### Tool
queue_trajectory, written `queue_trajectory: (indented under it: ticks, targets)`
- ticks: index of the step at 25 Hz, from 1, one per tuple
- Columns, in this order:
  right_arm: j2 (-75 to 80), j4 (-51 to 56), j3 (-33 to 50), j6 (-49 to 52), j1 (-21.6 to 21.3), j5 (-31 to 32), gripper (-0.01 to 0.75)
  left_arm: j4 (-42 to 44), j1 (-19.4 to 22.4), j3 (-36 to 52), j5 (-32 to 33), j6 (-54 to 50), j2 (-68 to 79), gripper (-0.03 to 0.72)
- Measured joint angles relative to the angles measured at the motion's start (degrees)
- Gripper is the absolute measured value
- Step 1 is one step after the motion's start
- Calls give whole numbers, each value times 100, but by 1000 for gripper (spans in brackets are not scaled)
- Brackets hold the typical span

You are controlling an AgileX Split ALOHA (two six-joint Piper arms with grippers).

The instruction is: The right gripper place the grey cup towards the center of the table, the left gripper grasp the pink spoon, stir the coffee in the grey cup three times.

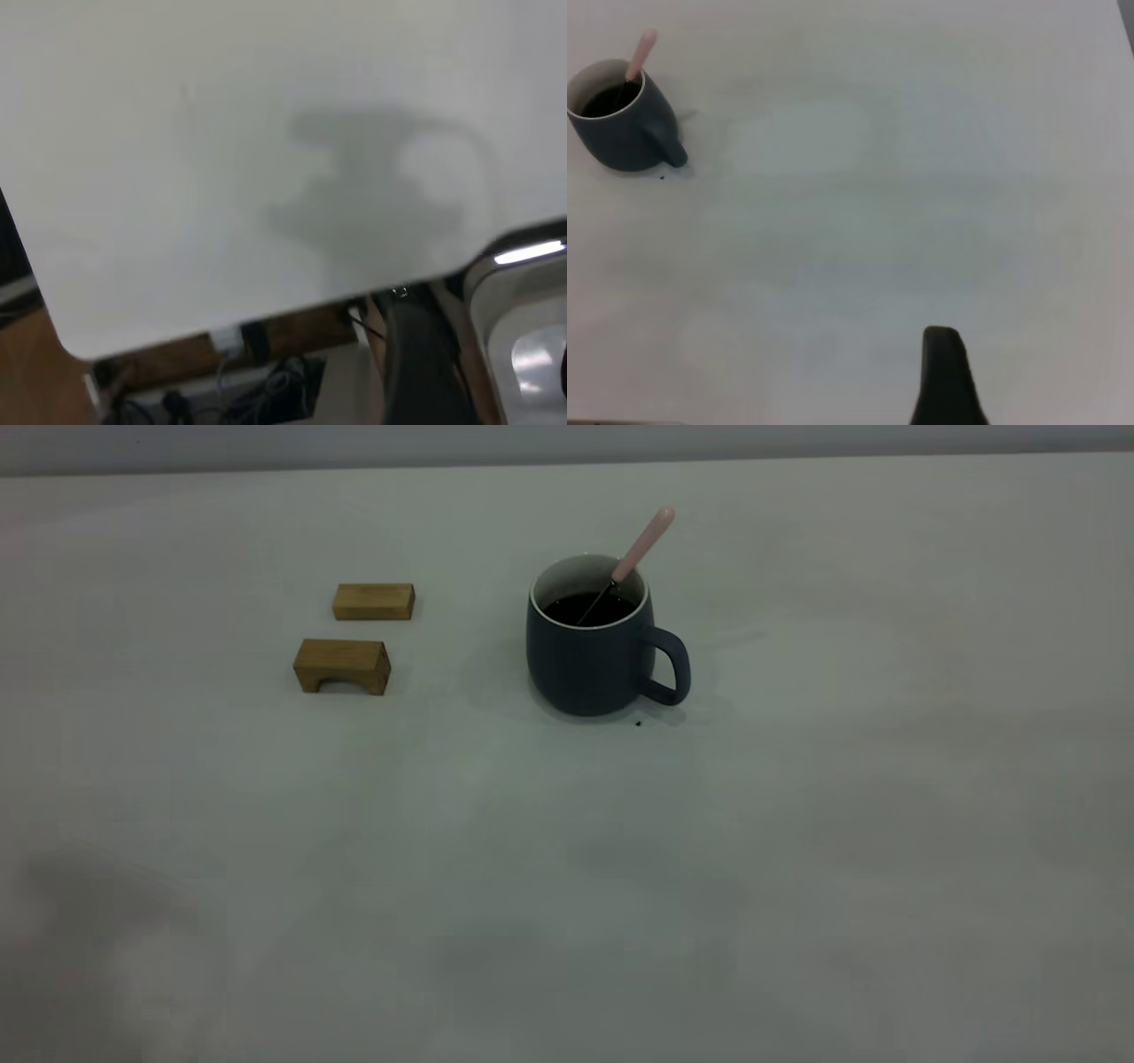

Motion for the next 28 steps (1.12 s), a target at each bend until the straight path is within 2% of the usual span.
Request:
queue_trajectory:
  ticks: [3, 7, 10, 12, 18, 28]
  targets:
    - [0, 0, 0, 0, 0, 0, 570, -407, 358, 792, -28, -32, -1149, 455]
    - [0, 0, 0, 0, 0, 0, 570, -612, 1347, 1493, -120, -39, -2790, 455]
    - [0, 0, 0, 0, 0, 0, 570, -607, 1892, 1855, -150, -40, -3899, 455]
    - [0, 0, 0, 0, 0, 0, 570, -607, 2104, 2034, -163, -40, -4552, 455]
    - [0, 0, 0, 0, 0, 0, 570, -647, 2262, 2519, -152, 28, -5917, 455]
    - [0, 0, 0, 0, 0, 0, 570, -647, 2262, 2529, -163, 94, -5969, 455]
